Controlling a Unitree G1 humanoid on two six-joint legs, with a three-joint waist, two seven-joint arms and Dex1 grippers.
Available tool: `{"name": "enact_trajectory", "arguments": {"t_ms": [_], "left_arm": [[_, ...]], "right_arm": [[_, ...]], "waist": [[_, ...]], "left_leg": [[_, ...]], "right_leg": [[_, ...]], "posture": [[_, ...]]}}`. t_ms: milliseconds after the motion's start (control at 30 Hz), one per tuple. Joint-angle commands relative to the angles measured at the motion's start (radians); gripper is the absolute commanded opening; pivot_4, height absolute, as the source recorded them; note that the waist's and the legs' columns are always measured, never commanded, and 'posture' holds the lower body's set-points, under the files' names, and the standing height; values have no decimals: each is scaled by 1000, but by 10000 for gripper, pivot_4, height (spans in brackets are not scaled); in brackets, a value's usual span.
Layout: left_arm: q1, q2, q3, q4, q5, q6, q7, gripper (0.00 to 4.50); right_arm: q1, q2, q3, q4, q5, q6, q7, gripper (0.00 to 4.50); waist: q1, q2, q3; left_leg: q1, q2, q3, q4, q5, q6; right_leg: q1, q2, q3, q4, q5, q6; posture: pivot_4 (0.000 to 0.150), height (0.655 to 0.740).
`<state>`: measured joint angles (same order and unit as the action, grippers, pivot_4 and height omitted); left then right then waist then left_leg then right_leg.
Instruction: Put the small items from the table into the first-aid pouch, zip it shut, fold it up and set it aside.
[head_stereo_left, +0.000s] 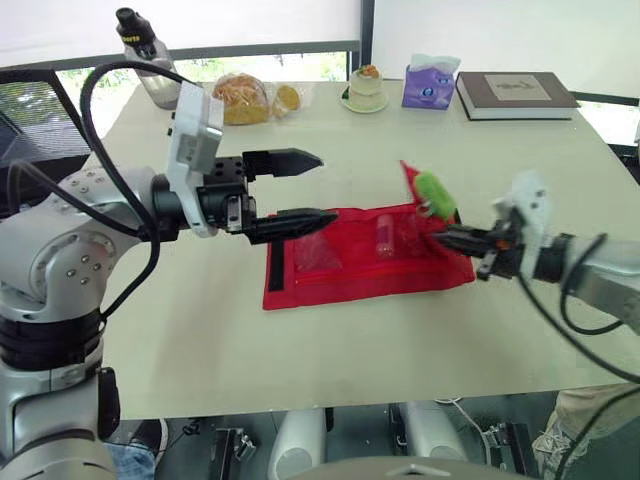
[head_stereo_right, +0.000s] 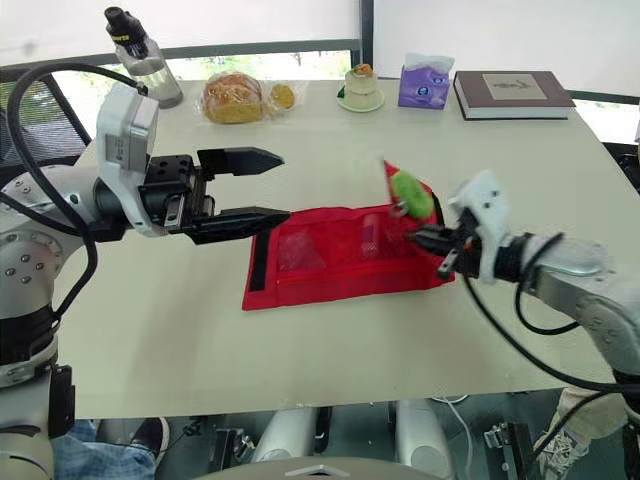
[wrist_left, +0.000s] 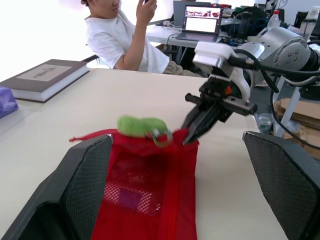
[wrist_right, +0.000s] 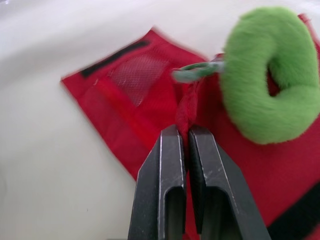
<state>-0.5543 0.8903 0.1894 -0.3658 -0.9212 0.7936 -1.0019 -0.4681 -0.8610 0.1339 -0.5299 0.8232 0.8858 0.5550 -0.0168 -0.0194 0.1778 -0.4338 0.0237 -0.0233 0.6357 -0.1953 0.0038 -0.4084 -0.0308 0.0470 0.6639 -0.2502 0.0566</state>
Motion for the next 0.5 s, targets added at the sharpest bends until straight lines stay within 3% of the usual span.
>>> {"name": "enact_trajectory", "arguments": {"t_ms": [33,167,333,500], "left_arm": [[48,-14,4,21,59,-85,-39,45000],[76,-26,18,6,68,-100,-30,45000],[107,-30,37,-12,59,-99,-17,45000],[131,-23,55,-15,59,-97,-4,45000]], "right_arm": [[-81,8,119,13,-108,-3,72,493],[-164,46,267,77,-265,-3,91,493],[-182,54,324,82,-343,-3,154,493],[-180,55,294,64,-352,-2,221,17382]], "waist": [[-1,0,0],[0,-2,1],[3,-2,1],[2,-2,1]], "left_leg": [[0,0,0,0,0,0],[0,1,-1,0,0,0],[0,1,-1,0,0,0],[0,1,-1,0,0,0]], "right_leg": [[0,0,0,0,0,0],[0,1,-1,0,0,0],[0,0,-1,1,0,0],[0,0,-1,1,0,0]], "posture": [[1500,7332],[1500,7332],[1500,7332],[1500,7332]]}}
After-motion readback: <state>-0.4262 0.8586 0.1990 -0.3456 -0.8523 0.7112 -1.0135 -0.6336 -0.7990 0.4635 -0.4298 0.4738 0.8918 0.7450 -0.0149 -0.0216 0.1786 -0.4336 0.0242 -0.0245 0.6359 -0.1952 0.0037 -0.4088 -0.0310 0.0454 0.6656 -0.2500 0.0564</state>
